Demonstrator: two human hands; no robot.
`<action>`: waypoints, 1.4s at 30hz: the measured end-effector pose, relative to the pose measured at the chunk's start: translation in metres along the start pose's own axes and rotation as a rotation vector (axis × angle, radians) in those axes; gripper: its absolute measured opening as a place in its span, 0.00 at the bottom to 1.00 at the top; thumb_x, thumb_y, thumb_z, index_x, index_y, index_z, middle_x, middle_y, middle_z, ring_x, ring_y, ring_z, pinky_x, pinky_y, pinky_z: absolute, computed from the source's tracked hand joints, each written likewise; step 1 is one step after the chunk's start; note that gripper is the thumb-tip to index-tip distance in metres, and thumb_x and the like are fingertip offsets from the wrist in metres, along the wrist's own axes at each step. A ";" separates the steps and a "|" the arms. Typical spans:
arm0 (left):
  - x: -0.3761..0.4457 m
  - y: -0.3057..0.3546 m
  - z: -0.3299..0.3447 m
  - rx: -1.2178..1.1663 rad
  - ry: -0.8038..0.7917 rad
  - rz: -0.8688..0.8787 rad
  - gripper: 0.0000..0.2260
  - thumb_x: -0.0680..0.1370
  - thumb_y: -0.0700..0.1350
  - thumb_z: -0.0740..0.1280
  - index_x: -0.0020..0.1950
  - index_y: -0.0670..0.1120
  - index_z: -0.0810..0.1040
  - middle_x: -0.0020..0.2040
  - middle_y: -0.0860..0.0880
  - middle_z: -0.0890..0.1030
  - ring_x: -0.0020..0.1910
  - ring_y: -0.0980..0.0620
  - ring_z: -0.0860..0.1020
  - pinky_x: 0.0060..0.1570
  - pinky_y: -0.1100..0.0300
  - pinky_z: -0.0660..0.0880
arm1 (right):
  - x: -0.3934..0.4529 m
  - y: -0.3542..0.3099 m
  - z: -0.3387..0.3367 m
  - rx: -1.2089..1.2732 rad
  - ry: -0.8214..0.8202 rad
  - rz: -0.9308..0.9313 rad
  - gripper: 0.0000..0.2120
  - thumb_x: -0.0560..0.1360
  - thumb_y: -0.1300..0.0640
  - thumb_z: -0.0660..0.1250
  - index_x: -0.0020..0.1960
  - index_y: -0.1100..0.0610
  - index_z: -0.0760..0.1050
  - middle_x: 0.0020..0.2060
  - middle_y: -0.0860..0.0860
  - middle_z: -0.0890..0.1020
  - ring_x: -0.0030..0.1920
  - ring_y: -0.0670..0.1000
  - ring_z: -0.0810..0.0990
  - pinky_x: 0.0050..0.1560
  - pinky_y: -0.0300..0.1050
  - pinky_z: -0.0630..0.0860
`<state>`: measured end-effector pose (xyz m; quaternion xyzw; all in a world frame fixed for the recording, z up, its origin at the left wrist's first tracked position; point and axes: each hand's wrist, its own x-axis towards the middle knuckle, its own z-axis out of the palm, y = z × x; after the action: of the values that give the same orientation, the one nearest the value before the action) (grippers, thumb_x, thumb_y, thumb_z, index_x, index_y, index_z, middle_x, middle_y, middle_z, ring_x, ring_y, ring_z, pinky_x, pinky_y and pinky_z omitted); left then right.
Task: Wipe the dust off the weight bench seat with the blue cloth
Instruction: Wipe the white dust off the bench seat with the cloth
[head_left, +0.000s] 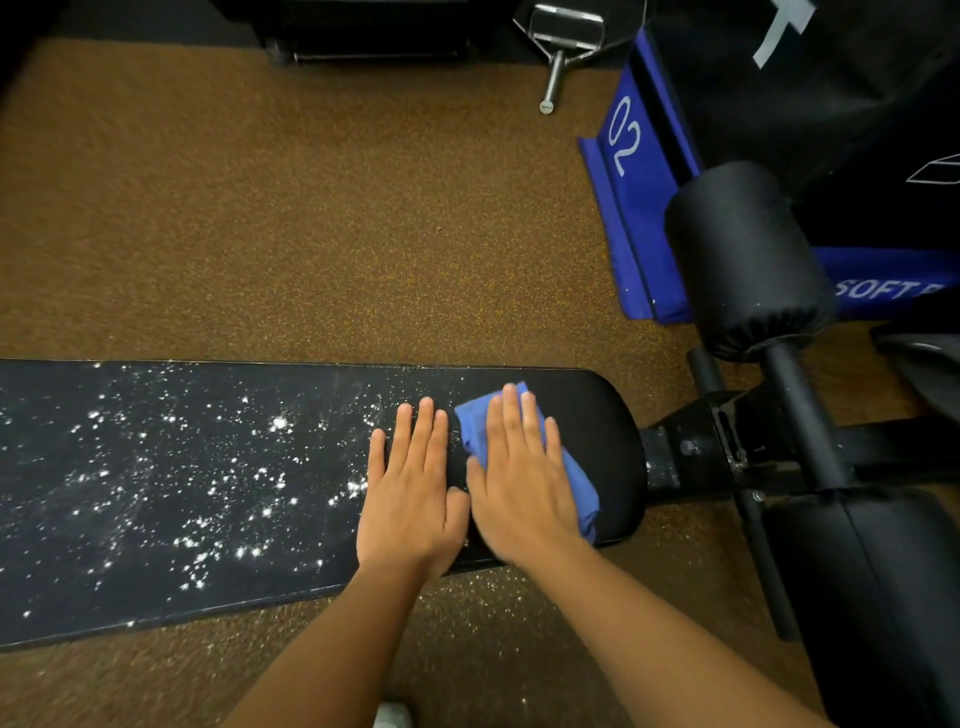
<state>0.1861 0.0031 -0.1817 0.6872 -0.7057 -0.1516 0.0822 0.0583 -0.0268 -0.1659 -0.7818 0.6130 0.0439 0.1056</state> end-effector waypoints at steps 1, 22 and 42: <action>0.000 0.000 0.000 -0.009 0.008 -0.001 0.33 0.73 0.51 0.48 0.78 0.43 0.50 0.79 0.47 0.46 0.77 0.49 0.39 0.74 0.46 0.41 | -0.012 0.000 0.002 0.005 0.010 -0.005 0.32 0.78 0.46 0.38 0.77 0.63 0.44 0.77 0.59 0.45 0.77 0.57 0.41 0.75 0.58 0.46; -0.002 -0.002 -0.002 -0.111 0.068 0.002 0.33 0.73 0.50 0.46 0.78 0.43 0.51 0.79 0.48 0.49 0.77 0.52 0.42 0.75 0.50 0.41 | -0.016 0.007 0.006 0.017 0.033 0.022 0.33 0.76 0.47 0.42 0.77 0.63 0.50 0.77 0.59 0.51 0.77 0.58 0.48 0.74 0.58 0.50; -0.004 -0.003 -0.003 -0.123 0.074 -0.007 0.32 0.78 0.61 0.43 0.78 0.45 0.50 0.79 0.50 0.49 0.77 0.54 0.41 0.75 0.51 0.41 | 0.002 0.024 0.002 -0.001 0.036 0.117 0.33 0.76 0.47 0.41 0.76 0.65 0.50 0.77 0.61 0.52 0.76 0.60 0.50 0.73 0.60 0.54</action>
<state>0.1898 0.0066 -0.1790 0.6883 -0.6893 -0.1696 0.1497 0.0356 -0.0336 -0.1712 -0.7453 0.6595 0.0363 0.0913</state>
